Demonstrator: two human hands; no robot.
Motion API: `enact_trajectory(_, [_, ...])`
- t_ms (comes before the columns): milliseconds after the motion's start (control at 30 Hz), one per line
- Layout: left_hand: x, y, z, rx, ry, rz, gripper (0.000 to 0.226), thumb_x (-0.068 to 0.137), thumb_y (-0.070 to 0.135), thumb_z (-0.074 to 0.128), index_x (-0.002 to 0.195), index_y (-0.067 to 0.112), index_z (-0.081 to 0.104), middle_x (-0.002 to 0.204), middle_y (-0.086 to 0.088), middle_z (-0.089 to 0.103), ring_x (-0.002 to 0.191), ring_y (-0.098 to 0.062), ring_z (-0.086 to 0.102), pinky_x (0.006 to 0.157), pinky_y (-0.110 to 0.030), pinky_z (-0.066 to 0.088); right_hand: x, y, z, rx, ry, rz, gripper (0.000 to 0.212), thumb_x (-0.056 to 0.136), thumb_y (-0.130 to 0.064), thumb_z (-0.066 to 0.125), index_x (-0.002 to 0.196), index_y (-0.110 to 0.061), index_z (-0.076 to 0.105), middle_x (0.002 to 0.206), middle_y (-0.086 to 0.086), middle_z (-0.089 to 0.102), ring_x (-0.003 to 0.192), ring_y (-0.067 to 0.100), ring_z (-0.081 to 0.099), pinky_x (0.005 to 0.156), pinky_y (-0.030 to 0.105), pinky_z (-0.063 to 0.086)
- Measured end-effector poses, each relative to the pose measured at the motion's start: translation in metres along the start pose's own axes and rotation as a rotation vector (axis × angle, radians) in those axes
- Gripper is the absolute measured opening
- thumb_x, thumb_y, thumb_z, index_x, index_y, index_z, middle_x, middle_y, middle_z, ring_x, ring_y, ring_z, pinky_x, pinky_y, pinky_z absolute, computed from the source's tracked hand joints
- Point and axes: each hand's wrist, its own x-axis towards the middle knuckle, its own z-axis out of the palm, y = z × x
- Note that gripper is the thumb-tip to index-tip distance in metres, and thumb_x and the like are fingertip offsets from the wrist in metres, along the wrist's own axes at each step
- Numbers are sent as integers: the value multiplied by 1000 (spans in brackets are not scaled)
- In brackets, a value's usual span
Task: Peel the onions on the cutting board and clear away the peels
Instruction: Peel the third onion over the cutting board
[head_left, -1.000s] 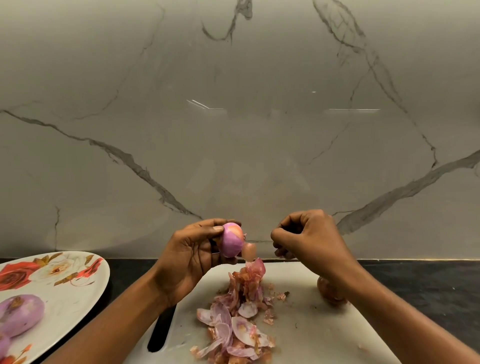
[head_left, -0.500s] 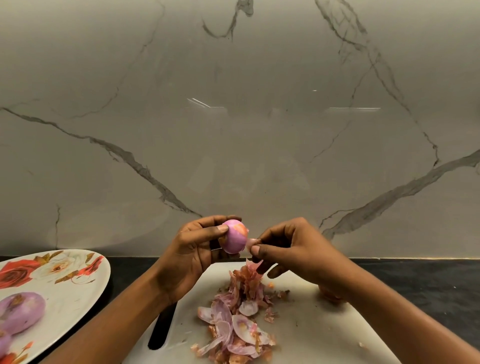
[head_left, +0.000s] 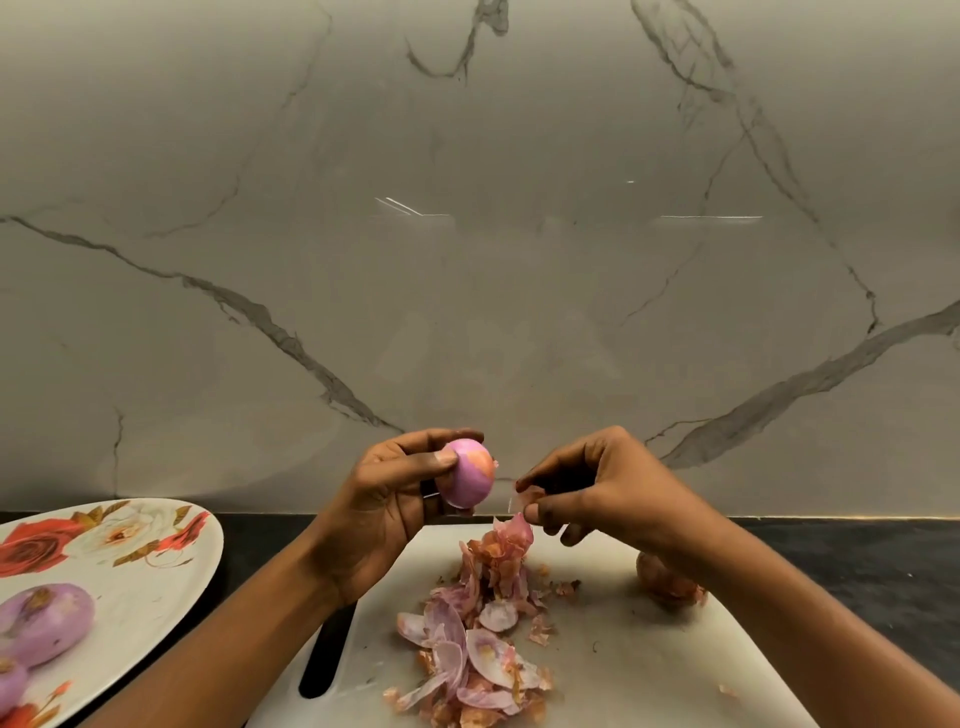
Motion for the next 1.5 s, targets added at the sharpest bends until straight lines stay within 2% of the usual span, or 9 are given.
enact_trajectory(200, [2, -5, -1, 139, 31, 27, 38, 76, 17, 77, 114, 15, 80, 116, -14, 77, 106, -28, 74, 80, -28, 62, 0, 0, 0, 71, 4, -7, 23, 89, 6, 78, 106, -8, 82, 94, 5, 83, 85, 22, 80, 69, 27, 63])
enact_trajectory(300, [3, -6, 0, 207, 28, 25, 47, 75, 18, 79, 120, 10, 75, 114, -12, 78, 107, -31, 75, 83, -31, 63, -1, -1, 2, 131, 33, -37, 10, 93, -7, 78, 101, -8, 83, 91, 12, 81, 87, 27, 80, 70, 30, 64])
enact_trajectory(467, [1, -8, 1, 260, 13, 18, 49, 76, 19, 83, 123, 11, 74, 116, -10, 78, 110, -31, 75, 93, -40, 63, -4, -4, 11, 156, 25, -49, 18, 89, -25, 84, 97, -10, 84, 87, 11, 81, 83, 29, 80, 72, 31, 64])
enact_trajectory(633, [1, -10, 0, 288, 18, 20, 52, 75, 24, 94, 122, 13, 76, 117, -10, 79, 112, -31, 74, 95, -40, 62, -6, -2, 14, 81, 94, -100, 11, 89, -16, 84, 95, -6, 84, 80, 11, 81, 77, 27, 81, 72, 33, 66])
enact_trajectory(767, [2, -9, 0, 253, -1, 20, 57, 71, 28, 91, 123, 11, 76, 118, -11, 78, 112, -30, 74, 92, -36, 63, -5, -1, 15, 40, 135, -114, 7, 91, -3, 77, 92, -4, 84, 77, 11, 80, 74, 25, 81, 70, 32, 66])
enact_trajectory(933, [3, -9, -1, 246, 29, 28, 52, 73, 19, 81, 124, 9, 73, 115, -11, 79, 110, -32, 75, 91, -37, 64, -5, -2, 12, 105, 155, -82, 9, 94, -4, 74, 92, -4, 83, 79, 12, 80, 76, 26, 81, 73, 35, 67])
enact_trajectory(1100, [3, -12, -1, 288, 10, 52, 51, 74, 17, 82, 123, 10, 74, 116, -10, 79, 111, -30, 75, 94, -39, 63, -7, -4, 16, 116, 83, -59, 14, 92, -18, 81, 100, -8, 83, 84, 10, 82, 81, 27, 81, 79, 38, 67])
enact_trajectory(1300, [3, -11, -2, 231, -33, 56, 49, 78, 14, 77, 126, 6, 72, 119, -14, 78, 113, -32, 74, 95, -39, 62, -5, -2, 14, 118, 109, -61, 10, 93, -5, 75, 98, -6, 84, 81, 11, 81, 79, 26, 81, 77, 35, 67])
enact_trajectory(1500, [2, -10, -3, 269, 14, 72, 53, 73, 18, 82, 124, 9, 74, 116, -11, 79, 109, -32, 76, 93, -41, 63, -5, -3, 14, 188, 105, -40, 13, 98, -6, 70, 96, -3, 83, 83, 15, 81, 81, 29, 81, 79, 37, 67])
